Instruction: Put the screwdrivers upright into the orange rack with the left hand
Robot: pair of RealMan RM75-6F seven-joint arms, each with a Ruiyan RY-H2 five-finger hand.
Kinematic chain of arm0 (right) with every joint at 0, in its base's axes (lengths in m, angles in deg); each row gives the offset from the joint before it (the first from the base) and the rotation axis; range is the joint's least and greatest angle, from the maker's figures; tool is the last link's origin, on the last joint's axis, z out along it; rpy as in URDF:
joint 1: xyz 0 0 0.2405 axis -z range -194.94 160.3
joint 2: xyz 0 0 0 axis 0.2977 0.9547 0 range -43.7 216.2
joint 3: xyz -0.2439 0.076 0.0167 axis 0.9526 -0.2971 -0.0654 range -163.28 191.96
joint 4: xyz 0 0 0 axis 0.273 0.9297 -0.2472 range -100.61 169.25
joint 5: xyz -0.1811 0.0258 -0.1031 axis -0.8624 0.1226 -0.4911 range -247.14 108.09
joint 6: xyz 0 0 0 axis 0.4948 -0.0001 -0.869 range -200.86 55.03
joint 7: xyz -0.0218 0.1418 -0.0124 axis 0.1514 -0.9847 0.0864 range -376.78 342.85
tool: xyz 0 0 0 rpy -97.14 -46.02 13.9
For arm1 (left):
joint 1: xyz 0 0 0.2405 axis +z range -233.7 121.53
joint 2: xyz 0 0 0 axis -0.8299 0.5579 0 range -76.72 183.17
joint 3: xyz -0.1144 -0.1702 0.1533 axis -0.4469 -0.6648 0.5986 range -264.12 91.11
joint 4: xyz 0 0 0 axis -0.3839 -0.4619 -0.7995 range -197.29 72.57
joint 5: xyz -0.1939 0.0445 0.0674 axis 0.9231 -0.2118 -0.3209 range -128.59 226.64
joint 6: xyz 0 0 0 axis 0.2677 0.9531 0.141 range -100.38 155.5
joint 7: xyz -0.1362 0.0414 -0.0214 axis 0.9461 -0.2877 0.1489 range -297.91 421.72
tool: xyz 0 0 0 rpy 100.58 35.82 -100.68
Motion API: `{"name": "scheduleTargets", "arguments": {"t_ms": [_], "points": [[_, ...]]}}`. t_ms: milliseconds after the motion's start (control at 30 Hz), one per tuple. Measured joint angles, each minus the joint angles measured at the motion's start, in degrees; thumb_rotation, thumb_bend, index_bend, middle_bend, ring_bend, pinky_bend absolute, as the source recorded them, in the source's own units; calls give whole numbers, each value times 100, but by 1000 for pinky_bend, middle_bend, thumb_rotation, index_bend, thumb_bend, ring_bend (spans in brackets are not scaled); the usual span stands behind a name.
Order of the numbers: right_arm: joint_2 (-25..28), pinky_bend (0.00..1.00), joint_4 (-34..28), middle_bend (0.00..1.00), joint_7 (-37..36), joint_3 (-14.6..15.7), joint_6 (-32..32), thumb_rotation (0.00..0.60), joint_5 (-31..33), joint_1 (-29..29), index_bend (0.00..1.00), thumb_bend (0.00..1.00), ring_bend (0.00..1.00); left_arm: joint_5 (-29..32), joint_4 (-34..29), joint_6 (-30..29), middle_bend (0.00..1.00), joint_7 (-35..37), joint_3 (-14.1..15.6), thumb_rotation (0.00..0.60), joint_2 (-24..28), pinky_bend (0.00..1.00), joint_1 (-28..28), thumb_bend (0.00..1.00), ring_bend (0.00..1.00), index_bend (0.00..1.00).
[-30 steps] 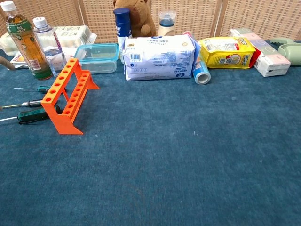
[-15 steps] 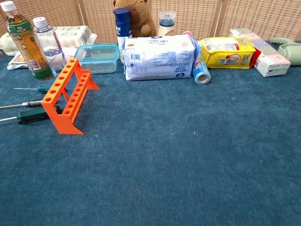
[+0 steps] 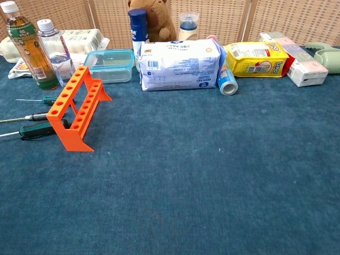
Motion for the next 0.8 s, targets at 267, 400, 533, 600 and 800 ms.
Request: {"name": "scheduleTargets", "arguments": {"t_ms": [267,400,533,600,800], "points": [[-35,0,-21,0,116,14,-29,600,-3,-28,29,0,0,-159,-5,135,1000,16,194,600,38,1000,44,164,961,148],[-67,0,-50,0,215,45,-71,600,-40,-55,29,0,0,-23,182,309,1000,-109,223,600,-130,1000,-62,165,961,148],[-73,0,-42,0,189,57,-135,600,-33,-79,29,0,0,257,427,390,1000,-258,158,600,-400,1000,-199,164,960,148],[-66,0,-23,0,136,56,-163,600,-20,-88,30,0,0,464,582,421,1000,-345,93,600,-576,1000,-284,164,960,148],[-28,0,36,0,-42,36,-197,600,22,-94,31,0,0,1033,1049,402,1000,-657,-81,600,-1121,1000,-510,182,961,150]]}}
